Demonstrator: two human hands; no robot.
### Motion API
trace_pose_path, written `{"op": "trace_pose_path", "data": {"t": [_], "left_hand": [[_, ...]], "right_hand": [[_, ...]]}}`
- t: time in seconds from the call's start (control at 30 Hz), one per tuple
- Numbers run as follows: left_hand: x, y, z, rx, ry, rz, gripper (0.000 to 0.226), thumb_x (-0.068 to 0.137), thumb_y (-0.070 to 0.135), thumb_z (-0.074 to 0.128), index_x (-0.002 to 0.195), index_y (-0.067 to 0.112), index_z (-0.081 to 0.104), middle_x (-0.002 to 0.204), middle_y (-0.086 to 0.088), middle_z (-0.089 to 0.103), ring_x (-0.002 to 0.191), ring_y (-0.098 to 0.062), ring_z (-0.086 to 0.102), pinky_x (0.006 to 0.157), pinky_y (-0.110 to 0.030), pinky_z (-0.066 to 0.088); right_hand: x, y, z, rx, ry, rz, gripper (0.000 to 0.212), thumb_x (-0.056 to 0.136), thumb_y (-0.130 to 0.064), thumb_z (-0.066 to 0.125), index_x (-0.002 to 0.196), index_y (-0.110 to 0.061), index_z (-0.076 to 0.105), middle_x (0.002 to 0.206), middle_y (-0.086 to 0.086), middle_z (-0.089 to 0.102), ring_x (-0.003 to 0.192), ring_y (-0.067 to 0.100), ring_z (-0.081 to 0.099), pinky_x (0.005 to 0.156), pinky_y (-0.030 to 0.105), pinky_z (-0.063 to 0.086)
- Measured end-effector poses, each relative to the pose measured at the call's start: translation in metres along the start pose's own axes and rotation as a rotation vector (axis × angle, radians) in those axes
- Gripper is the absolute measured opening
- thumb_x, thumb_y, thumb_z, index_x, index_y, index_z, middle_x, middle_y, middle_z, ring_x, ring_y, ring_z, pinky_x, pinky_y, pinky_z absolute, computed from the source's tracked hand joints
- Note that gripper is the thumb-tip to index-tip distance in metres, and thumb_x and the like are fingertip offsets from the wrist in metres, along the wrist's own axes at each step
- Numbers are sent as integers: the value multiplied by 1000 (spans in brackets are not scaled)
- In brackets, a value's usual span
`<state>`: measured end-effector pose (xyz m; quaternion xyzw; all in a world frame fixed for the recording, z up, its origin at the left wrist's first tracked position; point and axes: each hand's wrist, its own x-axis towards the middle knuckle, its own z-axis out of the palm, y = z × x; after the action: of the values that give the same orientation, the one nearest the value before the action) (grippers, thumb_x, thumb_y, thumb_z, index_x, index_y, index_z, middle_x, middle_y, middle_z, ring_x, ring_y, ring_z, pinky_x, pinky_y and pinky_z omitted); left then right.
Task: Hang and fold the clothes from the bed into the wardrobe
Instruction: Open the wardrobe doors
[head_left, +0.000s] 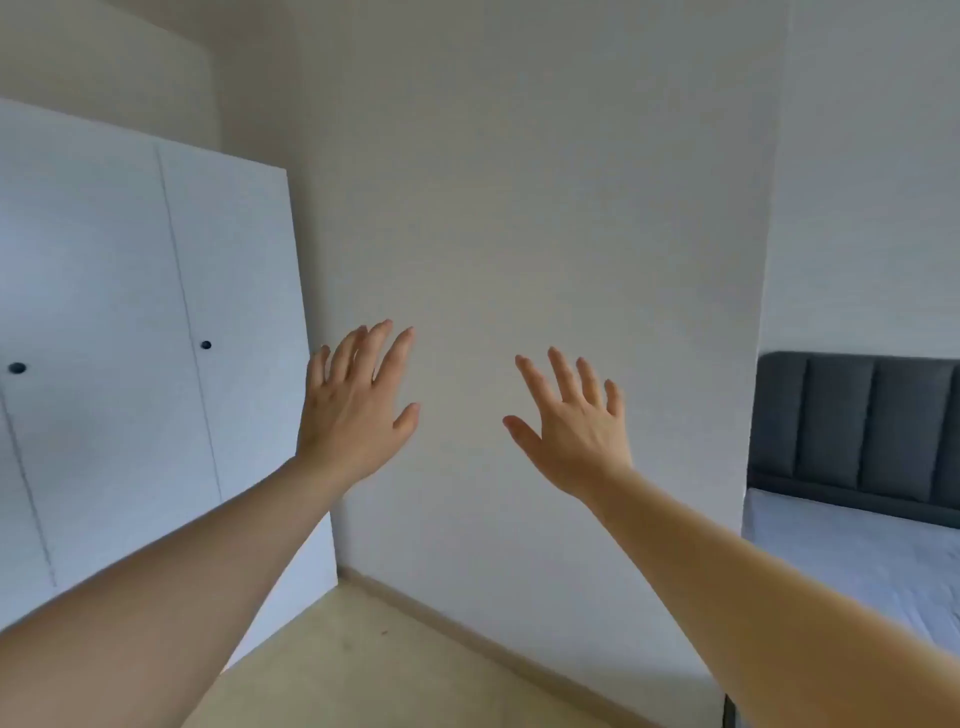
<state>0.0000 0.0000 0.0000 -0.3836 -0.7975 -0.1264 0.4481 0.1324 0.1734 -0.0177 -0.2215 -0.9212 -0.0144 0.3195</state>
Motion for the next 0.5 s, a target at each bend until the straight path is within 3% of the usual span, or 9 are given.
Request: {"op": "trace_pose_path", "data": {"t": [0.27,0.5], "left_hand": [[-27,-126,24,161,-73,-181,68,86,35,58,145,17,30,151,-7,29,136,-28,29,107,-46,22],[-50,-291,52,199,-117,-339,68,90,40,50,148,23,19,155,1,16,140,-21,16,110,-35,12]], "right_hand": [[57,-106,81,124,-64,-166,62,95,-55,28,148,-36,2,159,0,0,145,27,1,115,46,6],[127,-260,161,255,-96,-287,61,96,-53,28,148,-35,4,159,1,3,145,27,6,114,45,9]]}}
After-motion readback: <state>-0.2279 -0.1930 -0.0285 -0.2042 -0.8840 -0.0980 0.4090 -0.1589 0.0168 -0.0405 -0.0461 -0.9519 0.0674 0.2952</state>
